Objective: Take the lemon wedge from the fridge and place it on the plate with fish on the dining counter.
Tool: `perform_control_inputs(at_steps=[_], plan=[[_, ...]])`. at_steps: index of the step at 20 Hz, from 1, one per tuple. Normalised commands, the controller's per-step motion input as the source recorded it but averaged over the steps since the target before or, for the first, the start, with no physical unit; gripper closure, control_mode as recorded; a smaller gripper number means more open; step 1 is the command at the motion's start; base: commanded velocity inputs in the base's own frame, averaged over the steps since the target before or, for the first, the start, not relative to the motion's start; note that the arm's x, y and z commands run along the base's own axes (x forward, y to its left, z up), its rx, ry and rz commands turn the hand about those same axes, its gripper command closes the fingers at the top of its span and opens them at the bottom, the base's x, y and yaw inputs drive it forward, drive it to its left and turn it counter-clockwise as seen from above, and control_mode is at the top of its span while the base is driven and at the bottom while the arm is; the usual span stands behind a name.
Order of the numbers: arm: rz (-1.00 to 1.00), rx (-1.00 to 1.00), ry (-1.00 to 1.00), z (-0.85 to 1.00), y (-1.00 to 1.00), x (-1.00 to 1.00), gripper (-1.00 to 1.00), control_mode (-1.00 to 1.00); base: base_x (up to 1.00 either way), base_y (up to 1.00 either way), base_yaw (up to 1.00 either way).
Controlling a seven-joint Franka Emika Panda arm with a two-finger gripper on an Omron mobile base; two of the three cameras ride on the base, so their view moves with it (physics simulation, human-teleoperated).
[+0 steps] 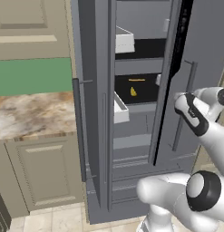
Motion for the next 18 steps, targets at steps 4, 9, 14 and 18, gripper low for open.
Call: perform_control_inputs(at_steps=[4,9,14,18], plan=[[-0.20,0.06,-0.02,0.28,-1.00,-1.00,1.00,-1.00,0.00,0.00,0.00],[-0.30,0.07,0.03,0.44,-1.00,-1.00,1.00,-1.00,0.00,0.00,0.00],[-0.28,0.08,0.05,0.78,-0.78,-1.00,-1.00,-1.00,0.00,0.00,0.00],[-0.02,-0.02,-0.04,0.77,0.42,-1.00,-1.00,-1.00,0.00,0.00,0.00]])
